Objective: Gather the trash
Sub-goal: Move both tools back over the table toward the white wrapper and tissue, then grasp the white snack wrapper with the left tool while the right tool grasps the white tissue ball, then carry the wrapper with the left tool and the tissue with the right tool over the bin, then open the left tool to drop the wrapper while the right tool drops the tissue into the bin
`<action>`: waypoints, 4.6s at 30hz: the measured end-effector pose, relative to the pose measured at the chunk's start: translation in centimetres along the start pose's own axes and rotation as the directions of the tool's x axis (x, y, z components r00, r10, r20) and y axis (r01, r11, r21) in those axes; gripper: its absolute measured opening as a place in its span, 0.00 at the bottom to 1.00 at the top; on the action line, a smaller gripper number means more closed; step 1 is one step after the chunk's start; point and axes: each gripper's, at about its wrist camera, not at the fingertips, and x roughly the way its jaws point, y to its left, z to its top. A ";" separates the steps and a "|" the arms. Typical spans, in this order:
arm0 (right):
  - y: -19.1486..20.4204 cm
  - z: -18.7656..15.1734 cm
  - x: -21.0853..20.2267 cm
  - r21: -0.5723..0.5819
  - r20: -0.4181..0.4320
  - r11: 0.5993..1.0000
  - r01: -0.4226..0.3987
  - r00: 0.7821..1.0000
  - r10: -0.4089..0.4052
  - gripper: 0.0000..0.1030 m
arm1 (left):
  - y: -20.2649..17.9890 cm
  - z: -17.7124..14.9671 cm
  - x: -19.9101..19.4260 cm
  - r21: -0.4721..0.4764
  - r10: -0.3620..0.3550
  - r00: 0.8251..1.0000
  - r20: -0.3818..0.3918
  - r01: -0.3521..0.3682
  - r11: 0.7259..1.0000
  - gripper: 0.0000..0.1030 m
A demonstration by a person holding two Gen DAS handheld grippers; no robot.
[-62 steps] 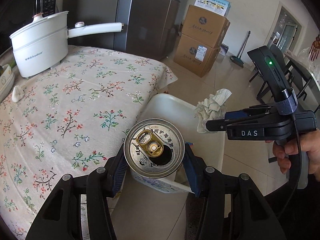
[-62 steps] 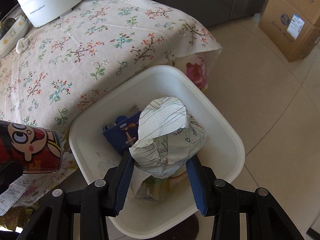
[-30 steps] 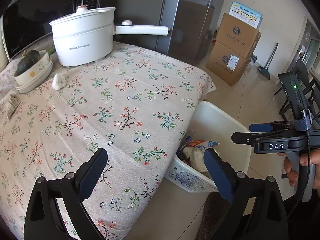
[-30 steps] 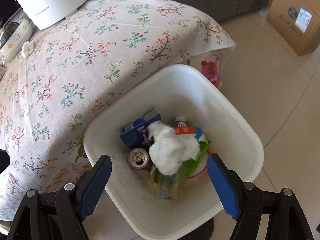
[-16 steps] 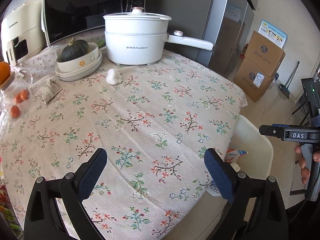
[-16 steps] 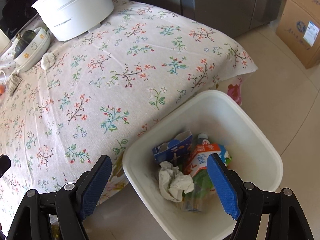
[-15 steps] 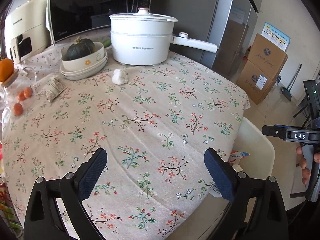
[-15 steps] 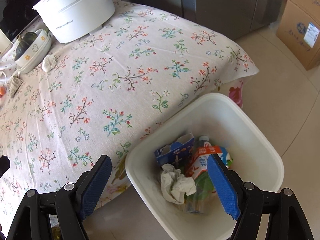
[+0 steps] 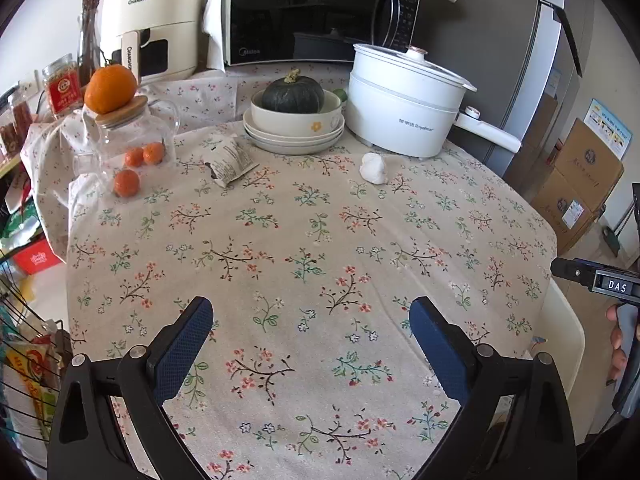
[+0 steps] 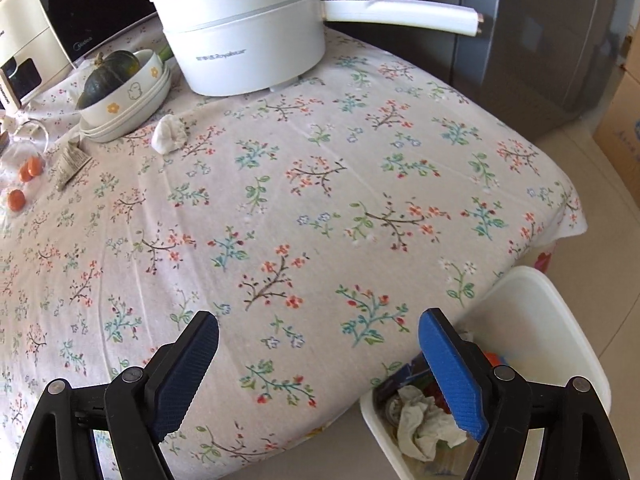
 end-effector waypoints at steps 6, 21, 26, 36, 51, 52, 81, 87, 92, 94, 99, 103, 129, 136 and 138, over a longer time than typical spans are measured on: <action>4.7 1.5 1.8 -0.049 0.033 0.998 -0.032 0.999 0.033 0.85 | 4.4 0.0 0.5 0.002 0.049 0.999 -0.005 -0.049 0.999 0.98; 11.7 8.6 12.3 -0.117 0.012 0.990 -0.080 0.997 0.082 0.84 | 11.4 5.6 9.5 -0.038 0.005 1.000 0.022 -0.004 0.999 0.99; 13.5 11.5 16.1 -0.118 0.015 0.985 -0.125 0.992 0.128 0.80 | 11.9 8.5 13.9 -0.069 0.017 0.998 0.055 -0.014 0.998 0.88; 15.1 14.5 20.8 -0.149 0.007 0.978 -0.147 0.989 0.150 0.51 | 10.8 13.4 20.8 -0.044 0.004 0.999 0.032 -0.003 0.999 0.47; 12.6 12.9 16.8 -0.150 -0.008 0.973 -0.173 0.985 0.174 0.30 | 8.8 11.9 17.0 -0.066 0.024 1.000 -0.018 -0.025 0.997 0.07; 12.3 12.7 16.1 -0.146 -0.008 0.974 -0.173 0.985 0.174 0.30 | 8.4 11.5 16.3 -0.062 0.024 0.999 -0.022 -0.025 0.998 0.07; 1.3 0.1 -3.1 -0.010 -0.035 0.984 -0.177 0.984 0.176 0.30 | -4.3 0.5 -8.1 0.079 -0.128 0.984 0.125 0.119 0.990 0.07; -0.5 -1.4 -4.8 0.009 -0.005 0.986 -0.164 0.986 0.164 0.30 | -5.6 -0.9 -7.3 0.063 -0.186 0.979 0.086 0.181 0.982 0.07; -1.8 -2.4 -5.4 0.011 -0.009 0.986 -0.165 0.986 0.165 0.30 | -7.9 -1.3 -6.3 0.038 -0.285 0.957 0.055 0.283 0.958 0.07; -2.4 -2.7 -5.4 0.012 -0.013 0.988 -0.154 0.988 0.154 0.30 | -9.3 -1.3 -5.9 0.042 -0.317 0.948 0.040 0.315 0.948 0.07; -4.4 -3.4 -5.0 0.035 -0.029 0.993 -0.116 0.993 0.117 0.30 | -14.0 -1.8 -4.6 0.094 -0.365 0.931 -0.006 0.364 0.927 0.07; -6.3 -4.0 -5.1 0.063 -0.042 0.993 -0.096 0.994 0.098 0.30 | -18.0 -2.5 -3.7 0.151 -0.397 0.916 -0.046 0.400 0.904 0.07; -18.3 -9.0 -6.2 0.165 -0.096 0.982 0.091 0.992 -0.076 0.31 | -33.0 -7.9 1.6 0.363 -0.484 0.842 -0.238 0.539 0.760 0.13; -18.8 -8.8 -6.1 0.178 -0.097 0.980 0.094 0.992 -0.078 0.31 | -33.0 -6.9 2.1 0.348 -0.434 0.873 -0.224 0.487 0.801 0.78; -18.6 -8.8 -6.1 0.179 -0.097 0.979 0.093 0.992 -0.076 0.31 | -32.5 -6.5 2.1 0.343 -0.401 0.887 -0.228 0.459 0.820 0.83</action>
